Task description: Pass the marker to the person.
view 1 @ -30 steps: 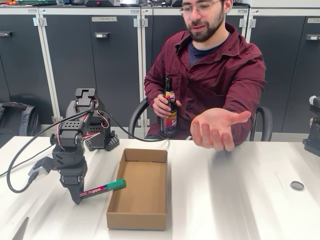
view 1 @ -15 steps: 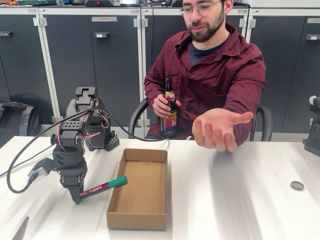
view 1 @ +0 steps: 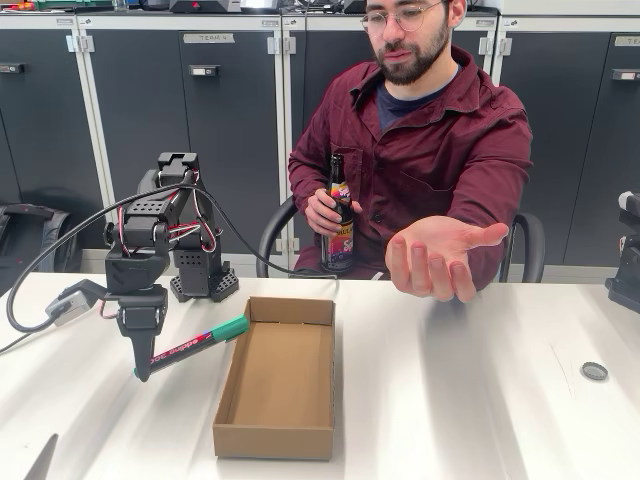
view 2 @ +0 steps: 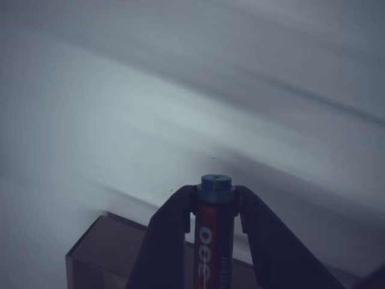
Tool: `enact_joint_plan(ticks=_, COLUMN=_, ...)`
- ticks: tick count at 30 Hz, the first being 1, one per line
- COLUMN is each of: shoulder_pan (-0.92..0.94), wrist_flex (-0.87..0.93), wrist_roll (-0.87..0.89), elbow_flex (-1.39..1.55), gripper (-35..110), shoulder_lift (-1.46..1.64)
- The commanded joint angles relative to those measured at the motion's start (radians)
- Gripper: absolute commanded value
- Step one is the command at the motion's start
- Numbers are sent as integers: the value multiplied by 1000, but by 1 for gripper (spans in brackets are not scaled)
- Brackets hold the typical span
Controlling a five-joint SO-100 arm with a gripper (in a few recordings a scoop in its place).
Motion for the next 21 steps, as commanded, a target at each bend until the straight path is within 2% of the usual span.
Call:
enact_joint_plan(ticks=1, shoulder_pan=26, wrist_flex=-46, wrist_roll=-92, elbow_flex=9, gripper=-5, shoulder_lift=158)
enact_joint_plan(ticks=5, shoulder_pan=52, wrist_flex=-169, wrist_roll=-210, elbow_flex=75, gripper=-5, shoulder_lift=247)
enact_joint_plan(ticks=9, shoulder_pan=25, wrist_flex=-195, wrist_roll=-301, elbow_flex=61, gripper=-5, shoulder_lift=304)
enact_joint_plan(ticks=17, shoulder_pan=-236, wrist_flex=-129, wrist_roll=-390, elbow_flex=-97, gripper=-5, shoulder_lift=420)
enact_joint_plan(ticks=21, shoulder_pan=-337, wrist_flex=-64, wrist_roll=-410, elbow_flex=-304, gripper=-5, shoulder_lift=371)
